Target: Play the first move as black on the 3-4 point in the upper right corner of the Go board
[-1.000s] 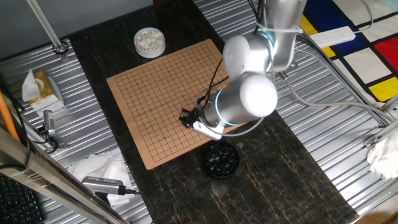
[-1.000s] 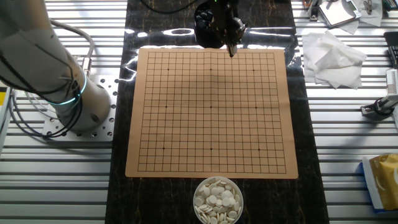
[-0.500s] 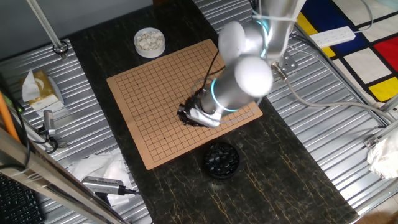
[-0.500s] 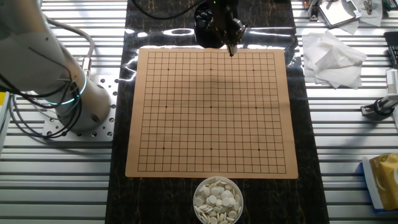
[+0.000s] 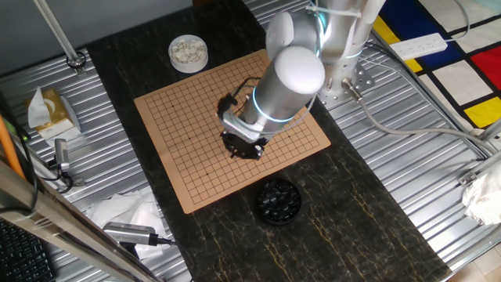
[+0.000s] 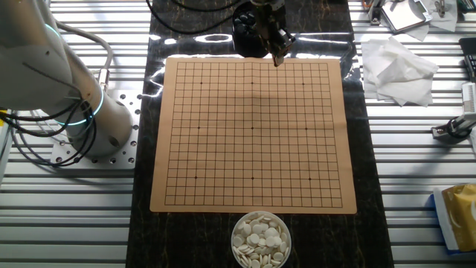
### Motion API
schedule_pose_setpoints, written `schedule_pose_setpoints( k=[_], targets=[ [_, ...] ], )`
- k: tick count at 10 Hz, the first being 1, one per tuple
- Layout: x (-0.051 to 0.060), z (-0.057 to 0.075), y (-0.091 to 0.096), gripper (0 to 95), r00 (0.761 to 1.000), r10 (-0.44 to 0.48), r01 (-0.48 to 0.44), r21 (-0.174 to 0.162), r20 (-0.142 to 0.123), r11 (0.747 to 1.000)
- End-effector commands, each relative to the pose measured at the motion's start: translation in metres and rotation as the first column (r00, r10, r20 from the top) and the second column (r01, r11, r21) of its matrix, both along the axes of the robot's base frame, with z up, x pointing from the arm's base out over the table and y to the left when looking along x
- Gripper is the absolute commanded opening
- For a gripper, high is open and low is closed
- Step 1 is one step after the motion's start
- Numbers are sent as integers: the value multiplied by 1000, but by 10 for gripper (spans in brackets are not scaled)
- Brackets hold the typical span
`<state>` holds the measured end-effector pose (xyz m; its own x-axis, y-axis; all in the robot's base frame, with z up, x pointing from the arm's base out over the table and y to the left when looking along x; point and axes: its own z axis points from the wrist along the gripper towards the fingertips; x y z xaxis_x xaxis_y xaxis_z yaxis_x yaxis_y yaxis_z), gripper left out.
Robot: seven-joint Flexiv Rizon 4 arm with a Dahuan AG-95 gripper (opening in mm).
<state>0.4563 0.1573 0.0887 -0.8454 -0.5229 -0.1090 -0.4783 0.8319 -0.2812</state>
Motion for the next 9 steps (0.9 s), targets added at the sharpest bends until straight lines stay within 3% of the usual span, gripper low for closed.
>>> schedule_pose_setpoints(
  k=[1,3,4,5,8,9],
  targets=[
    [1,-1,0,0,1000,-29,29,-41,-2,999],
    [1,-1,0,0,1000,12,-15,-175,-21,984],
    [2,-2,-2,0,1000,14,-18,-199,-21,980],
    [4,-5,-6,0,1000,12,-16,-199,-20,980],
    [10,-11,-36,0,998,44,-52,-273,-37,961],
    [12,-10,-49,0,998,52,-60,-276,-37,959]
  ],
)
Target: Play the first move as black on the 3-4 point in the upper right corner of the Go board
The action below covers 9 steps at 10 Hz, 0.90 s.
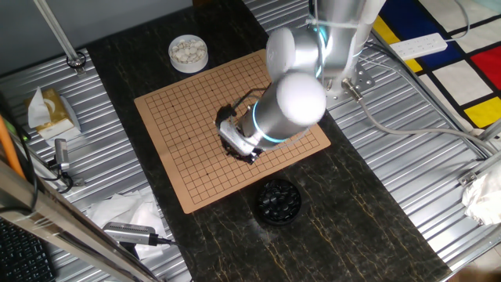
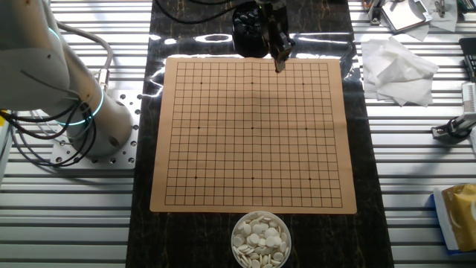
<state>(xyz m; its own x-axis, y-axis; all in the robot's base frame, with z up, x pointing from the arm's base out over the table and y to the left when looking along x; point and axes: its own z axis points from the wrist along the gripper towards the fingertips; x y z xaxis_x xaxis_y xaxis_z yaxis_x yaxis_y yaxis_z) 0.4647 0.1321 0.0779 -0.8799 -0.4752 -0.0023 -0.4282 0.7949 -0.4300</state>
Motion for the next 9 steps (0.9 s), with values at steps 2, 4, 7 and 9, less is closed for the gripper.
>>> schedule_pose_setpoints(
  k=[2,4,7,9],
  targets=[
    [7,1,-55,0,987,153,-157,-98,-51,983],
    [6,0,-86,0,983,171,-178,-124,-62,976],
    [6,-8,-120,0,979,197,-202,-123,-54,972],
    [9,-16,-130,0,980,194,-200,-148,-55,969]
  ],
)
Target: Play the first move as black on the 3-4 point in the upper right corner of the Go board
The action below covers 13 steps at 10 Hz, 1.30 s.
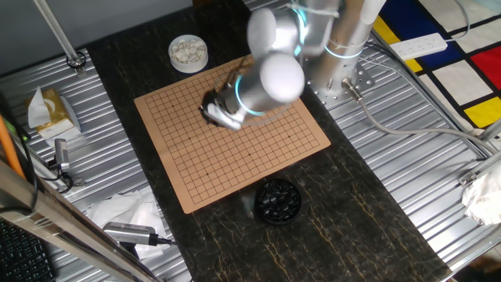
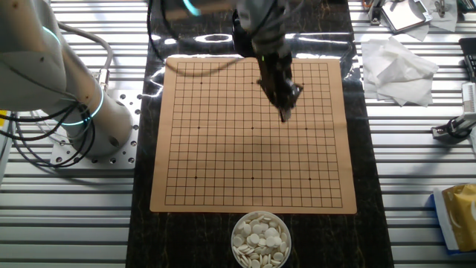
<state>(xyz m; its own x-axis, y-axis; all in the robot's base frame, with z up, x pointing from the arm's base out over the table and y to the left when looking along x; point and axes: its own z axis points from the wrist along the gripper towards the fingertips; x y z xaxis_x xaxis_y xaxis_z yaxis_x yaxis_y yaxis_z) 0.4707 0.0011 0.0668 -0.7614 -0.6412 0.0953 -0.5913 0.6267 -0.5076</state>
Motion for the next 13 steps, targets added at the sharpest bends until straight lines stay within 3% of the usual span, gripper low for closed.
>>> schedule_pose_setpoints(
  k=[1,4,5,7,11,12,13],
  targets=[
    [4,-8,-4,0,1000,-8,8,-30,1,1000],
    [0,-8,-15,0,1000,-9,9,-36,16,999],
    [-1,-8,-17,0,999,-10,10,-12,33,1000],
    [0,-4,-13,0,998,-31,26,102,46,994],
    [0,-4,-13,0,988,-151,140,183,46,973],
    [0,-4,-13,0,976,-214,200,230,35,952],
    [0,-4,-13,0,970,-241,227,255,25,940]
  ],
)
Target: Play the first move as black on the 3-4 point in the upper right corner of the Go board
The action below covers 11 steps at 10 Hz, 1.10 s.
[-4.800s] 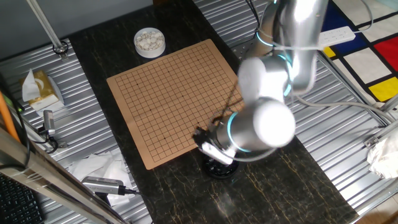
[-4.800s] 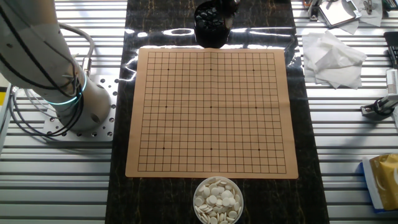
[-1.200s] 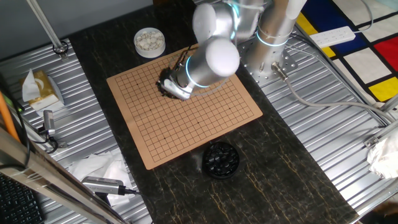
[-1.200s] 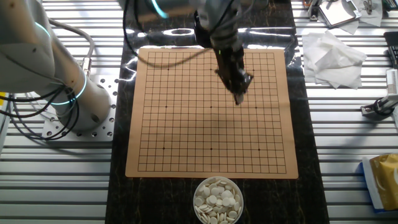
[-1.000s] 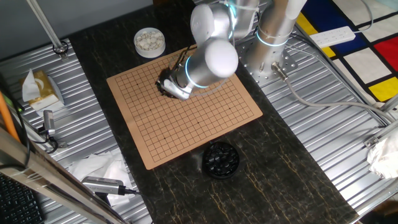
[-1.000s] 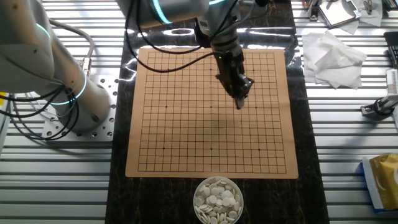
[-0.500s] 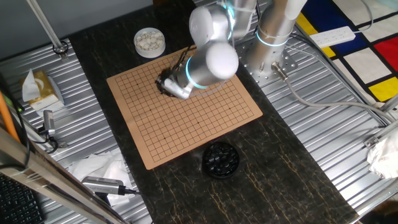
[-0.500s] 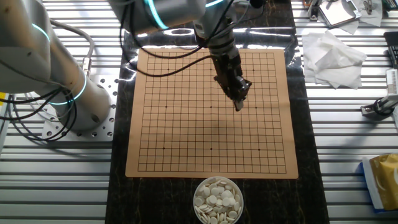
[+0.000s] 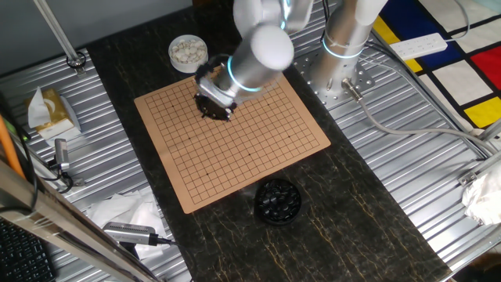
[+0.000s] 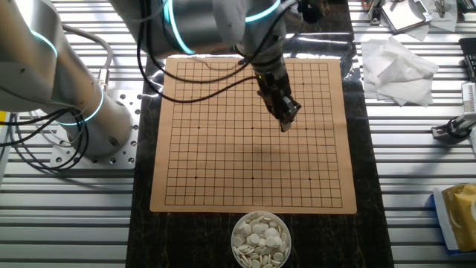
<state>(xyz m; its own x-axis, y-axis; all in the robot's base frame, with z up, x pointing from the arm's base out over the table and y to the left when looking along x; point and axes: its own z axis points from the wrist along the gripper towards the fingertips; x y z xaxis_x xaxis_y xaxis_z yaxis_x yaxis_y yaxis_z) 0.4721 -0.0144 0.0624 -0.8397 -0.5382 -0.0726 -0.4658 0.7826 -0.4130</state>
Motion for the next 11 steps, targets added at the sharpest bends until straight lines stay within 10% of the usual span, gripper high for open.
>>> schedule_pose_setpoints(
  k=[1,11],
  targets=[
    [-1,0,2,0,993,-112,113,69,-24,991],
    [10,-8,-10,0,997,-78,76,-64,-19,995]
  ],
)
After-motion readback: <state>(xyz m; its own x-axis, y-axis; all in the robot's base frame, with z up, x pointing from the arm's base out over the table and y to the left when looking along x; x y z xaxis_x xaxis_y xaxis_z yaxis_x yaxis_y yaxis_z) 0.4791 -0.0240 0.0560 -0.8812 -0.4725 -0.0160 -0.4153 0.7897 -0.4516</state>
